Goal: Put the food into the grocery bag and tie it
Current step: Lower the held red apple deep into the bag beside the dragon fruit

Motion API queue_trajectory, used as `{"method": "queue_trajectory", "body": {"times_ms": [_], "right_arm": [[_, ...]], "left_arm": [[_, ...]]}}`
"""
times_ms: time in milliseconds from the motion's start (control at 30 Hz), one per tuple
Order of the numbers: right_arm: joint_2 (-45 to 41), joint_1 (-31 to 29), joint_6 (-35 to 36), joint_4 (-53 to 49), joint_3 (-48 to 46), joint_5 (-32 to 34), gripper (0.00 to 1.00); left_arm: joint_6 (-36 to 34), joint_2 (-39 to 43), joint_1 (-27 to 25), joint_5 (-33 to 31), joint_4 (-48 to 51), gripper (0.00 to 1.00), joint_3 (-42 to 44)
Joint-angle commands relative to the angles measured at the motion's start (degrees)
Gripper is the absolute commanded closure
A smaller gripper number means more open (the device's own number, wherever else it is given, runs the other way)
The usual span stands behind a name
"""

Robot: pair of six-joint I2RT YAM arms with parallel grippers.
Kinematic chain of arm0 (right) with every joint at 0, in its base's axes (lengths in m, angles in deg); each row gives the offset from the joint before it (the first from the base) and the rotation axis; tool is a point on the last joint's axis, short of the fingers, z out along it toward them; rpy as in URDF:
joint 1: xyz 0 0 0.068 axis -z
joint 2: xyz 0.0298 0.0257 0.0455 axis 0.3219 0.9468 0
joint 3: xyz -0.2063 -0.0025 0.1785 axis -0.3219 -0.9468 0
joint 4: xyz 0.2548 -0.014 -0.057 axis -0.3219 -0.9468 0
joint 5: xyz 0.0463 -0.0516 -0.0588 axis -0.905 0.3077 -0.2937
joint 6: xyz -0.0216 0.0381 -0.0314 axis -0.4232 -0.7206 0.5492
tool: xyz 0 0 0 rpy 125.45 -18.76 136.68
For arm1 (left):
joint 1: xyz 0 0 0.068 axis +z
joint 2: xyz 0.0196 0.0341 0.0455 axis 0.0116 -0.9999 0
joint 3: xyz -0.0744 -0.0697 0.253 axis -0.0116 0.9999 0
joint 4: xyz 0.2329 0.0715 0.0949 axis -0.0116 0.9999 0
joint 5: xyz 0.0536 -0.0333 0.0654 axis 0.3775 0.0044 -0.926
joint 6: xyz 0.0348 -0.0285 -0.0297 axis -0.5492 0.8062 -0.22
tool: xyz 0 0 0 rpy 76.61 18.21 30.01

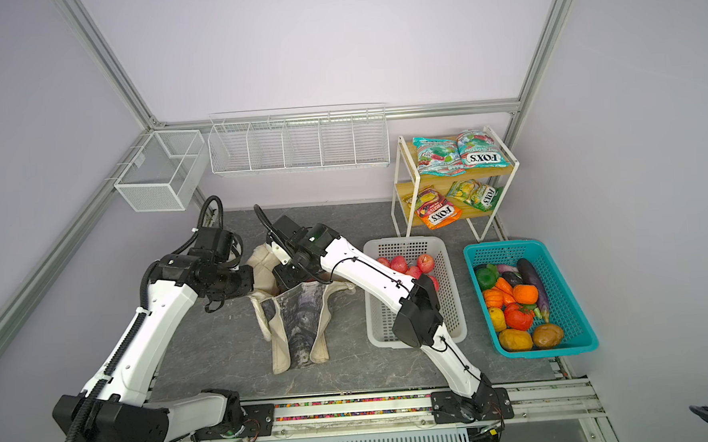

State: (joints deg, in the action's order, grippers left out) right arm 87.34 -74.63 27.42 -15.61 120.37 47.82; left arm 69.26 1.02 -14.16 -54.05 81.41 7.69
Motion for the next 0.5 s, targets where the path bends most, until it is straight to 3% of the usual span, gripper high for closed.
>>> {"method": "queue_trajectory", "body": {"times_ms": [0,467], "right_arm": [[1.8,0.8,1.1,0.2,1.1,-0.5,0.49],[3.4,0.9,0.8,0.7,-3.7,-1.6,0.45]], "left_arm": [[0.2,-0.5,0.2,0.2,0.5,1.00,-1.7],[0.0,-1.8,0.2,-0.5,0.4,1.00,-2.5]]}}
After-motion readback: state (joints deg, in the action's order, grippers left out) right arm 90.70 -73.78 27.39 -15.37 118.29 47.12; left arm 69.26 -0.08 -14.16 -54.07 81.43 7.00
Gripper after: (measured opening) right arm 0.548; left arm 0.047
